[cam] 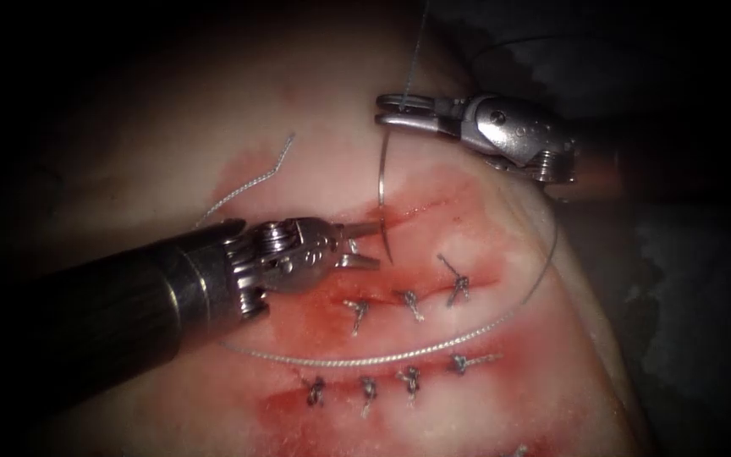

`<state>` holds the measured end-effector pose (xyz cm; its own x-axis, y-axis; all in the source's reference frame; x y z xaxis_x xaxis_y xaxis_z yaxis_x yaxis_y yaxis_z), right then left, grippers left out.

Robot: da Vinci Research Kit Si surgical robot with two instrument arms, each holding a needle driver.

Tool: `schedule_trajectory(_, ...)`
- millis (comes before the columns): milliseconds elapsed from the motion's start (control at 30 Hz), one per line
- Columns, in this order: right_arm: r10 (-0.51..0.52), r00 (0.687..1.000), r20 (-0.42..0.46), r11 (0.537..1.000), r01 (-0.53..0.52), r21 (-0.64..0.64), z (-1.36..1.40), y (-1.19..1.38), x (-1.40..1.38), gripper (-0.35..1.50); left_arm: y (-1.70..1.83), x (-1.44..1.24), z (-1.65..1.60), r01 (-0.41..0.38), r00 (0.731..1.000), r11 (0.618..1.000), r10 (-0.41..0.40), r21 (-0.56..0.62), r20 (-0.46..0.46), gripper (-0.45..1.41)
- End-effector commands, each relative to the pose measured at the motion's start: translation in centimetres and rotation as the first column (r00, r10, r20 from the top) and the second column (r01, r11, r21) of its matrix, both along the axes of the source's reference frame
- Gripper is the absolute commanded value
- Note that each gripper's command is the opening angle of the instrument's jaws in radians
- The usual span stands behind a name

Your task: Wound Closure

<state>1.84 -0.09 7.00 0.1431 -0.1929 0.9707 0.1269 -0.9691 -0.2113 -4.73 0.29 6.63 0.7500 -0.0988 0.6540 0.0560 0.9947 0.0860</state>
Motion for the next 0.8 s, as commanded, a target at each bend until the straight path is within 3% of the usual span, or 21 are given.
schedule_trajectory(33, 0.0, 1.0, -0.01, 1.0, 0.0, 0.011, 0.03, 0.04, 0.09, -0.35, 0.13, -0.06, -0.01, 0.005, 1.0, 1.0, -0.005, -0.008, 0.01, 0.31)
schedule_trajectory(267, -0.002, 1.0, -0.027, 0.998, 0.004, 0.062, 0.06, 0.06, 0.09, -0.35, 0.2, -0.04, -0.06, 0.026, 0.999, 0.999, -0.025, -0.035, 0.028, 0.41)
schedule_trajectory(567, -0.014, 1.0, -0.024, 0.994, 0.017, 0.106, 0.08, 0.08, 0.06, -0.35, 0.37, 0.11, -0.14, 0.048, 0.999, 0.997, -0.047, -0.056, 0.016, 0.26)
schedule_trajectory(800, 0.005, 1.0, -0.018, 0.988, -0.002, 0.156, 0.09, 0.09, 0.01, -0.35, 0.5, 0.27, -0.15, 0.058, 0.998, 0.996, -0.057, -0.068, 0.009, 0.26)
